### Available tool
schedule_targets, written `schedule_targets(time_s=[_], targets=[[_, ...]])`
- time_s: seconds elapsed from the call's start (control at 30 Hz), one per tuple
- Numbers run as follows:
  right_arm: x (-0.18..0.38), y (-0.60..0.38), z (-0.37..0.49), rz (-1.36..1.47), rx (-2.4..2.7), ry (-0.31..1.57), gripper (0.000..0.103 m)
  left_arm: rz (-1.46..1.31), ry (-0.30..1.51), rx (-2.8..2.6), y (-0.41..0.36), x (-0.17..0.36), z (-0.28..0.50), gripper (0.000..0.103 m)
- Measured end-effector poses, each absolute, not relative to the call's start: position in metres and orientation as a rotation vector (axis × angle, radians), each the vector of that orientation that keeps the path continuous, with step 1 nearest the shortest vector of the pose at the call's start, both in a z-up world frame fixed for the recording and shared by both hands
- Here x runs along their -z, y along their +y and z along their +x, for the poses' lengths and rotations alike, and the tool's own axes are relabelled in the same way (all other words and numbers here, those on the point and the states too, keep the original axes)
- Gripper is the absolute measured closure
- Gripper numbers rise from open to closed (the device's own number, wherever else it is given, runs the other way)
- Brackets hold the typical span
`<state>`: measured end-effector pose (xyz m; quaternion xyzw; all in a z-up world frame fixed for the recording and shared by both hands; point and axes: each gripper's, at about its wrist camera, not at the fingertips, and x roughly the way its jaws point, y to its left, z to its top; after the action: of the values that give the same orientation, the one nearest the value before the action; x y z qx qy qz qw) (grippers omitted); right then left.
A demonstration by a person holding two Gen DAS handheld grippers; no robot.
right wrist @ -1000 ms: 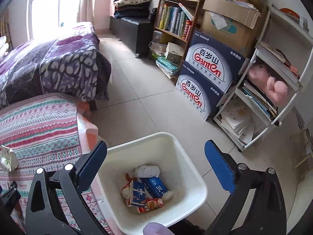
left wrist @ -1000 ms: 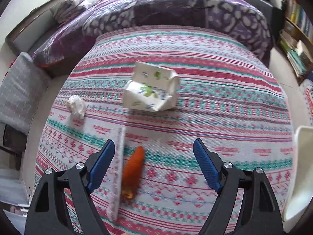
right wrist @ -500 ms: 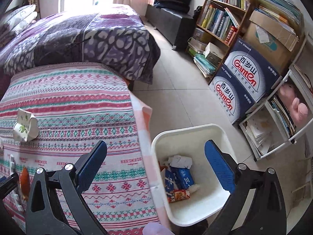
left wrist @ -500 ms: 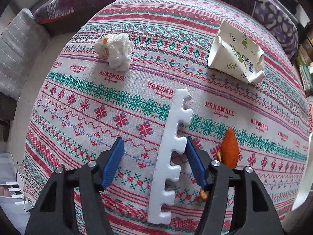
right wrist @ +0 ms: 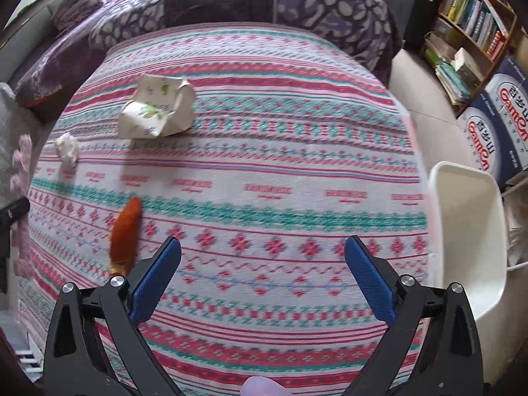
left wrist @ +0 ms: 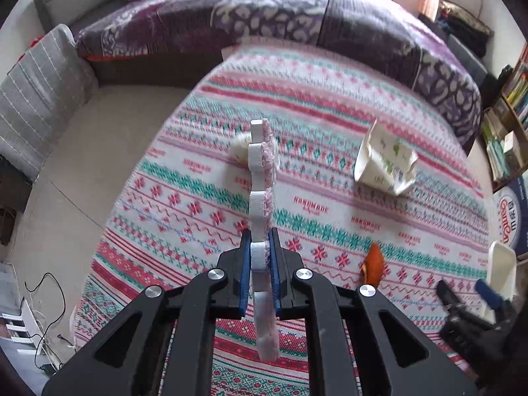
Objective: Collect trash
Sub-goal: 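Grasp the white foam strip with the left gripper while the right grasps another orange piece, then carry the orange piece into the bin and open the right gripper while the left holds the foam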
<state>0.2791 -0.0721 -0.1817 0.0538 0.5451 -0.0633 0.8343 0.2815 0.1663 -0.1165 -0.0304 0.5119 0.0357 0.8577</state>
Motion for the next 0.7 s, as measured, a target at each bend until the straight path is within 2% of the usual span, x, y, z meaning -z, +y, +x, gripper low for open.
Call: schedule_targets(time_s=[0.13, 0.23, 0.33, 0.37, 0.47, 0.6, 0.7], targets=[[0.187, -0.032, 0.283, 0.167, 0.091, 1.14, 0.01, -0.065, 0.935, -0.087, 0.177, 0.068, 0.287, 0.092], [0.195, -0.007, 0.291, 0.199, 0.084, 1.165, 0.014, -0.075, 0.887, -0.089, 0.186, 0.052, 0.283, 0.092], [0.206, 0.015, 0.299, 0.149, 0.089, 1.171, 0.034, -0.07, 0.862, -0.109, 0.188, 0.047, 0.282, 0.092], [0.21, 0.021, 0.302, 0.124, 0.079, 1.18, 0.054, -0.073, 0.86, -0.112, 0.19, 0.047, 0.282, 0.092], [0.215, 0.027, 0.3, 0.065, 0.079, 1.169, 0.083, -0.099, 0.872, -0.109, 0.193, 0.051, 0.285, 0.092], [0.206, 0.012, 0.298, 0.147, 0.067, 1.19, 0.085, -0.117, 0.877, -0.111, 0.195, 0.053, 0.284, 0.092], [0.183, -0.003, 0.296, 0.146, 0.074, 1.13, 0.085, -0.119, 0.869, -0.109, 0.191, 0.053, 0.284, 0.092]])
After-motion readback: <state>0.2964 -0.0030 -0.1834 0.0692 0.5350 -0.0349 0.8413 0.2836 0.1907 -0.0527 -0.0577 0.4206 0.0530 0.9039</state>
